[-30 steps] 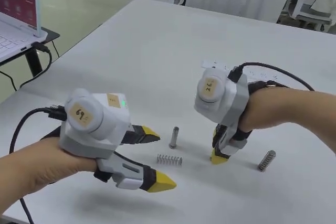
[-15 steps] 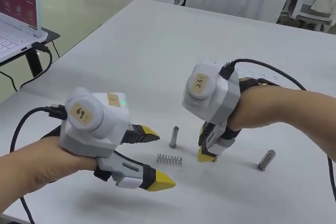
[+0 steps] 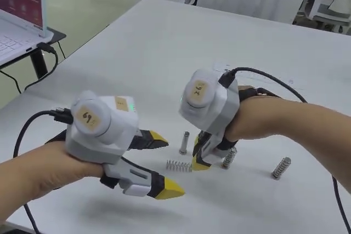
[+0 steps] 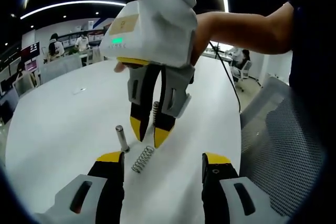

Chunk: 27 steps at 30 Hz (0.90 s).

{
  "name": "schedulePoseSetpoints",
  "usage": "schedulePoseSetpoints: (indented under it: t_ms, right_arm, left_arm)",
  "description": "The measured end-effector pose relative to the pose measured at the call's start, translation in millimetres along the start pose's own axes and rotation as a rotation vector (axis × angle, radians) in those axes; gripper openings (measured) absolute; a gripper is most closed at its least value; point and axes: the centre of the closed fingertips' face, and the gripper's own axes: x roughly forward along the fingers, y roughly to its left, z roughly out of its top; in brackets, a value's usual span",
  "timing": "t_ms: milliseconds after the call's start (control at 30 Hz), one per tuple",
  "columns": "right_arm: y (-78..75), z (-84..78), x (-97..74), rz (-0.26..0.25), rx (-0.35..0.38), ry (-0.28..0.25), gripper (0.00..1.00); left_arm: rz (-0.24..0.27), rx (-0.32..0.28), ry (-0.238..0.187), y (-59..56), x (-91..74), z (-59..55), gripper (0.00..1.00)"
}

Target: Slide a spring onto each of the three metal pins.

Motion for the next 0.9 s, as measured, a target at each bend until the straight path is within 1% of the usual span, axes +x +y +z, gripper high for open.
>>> schedulePoseSetpoints:
  t_ms: [400,900]
  right_arm:
    - [0.0,-0.3,11.5,0.008,-0.007,-0.004,0.11]
    - [2.0,-1.8,18.1,0.005,-0.025,0.010,0.08]
  left_arm:
    - [-0.003,-0.008,0.005,0.3,0.3,-2.1,0.54]
    - [0.005,-0.011,0.004,1.6,-0.3,-1.8,0.54]
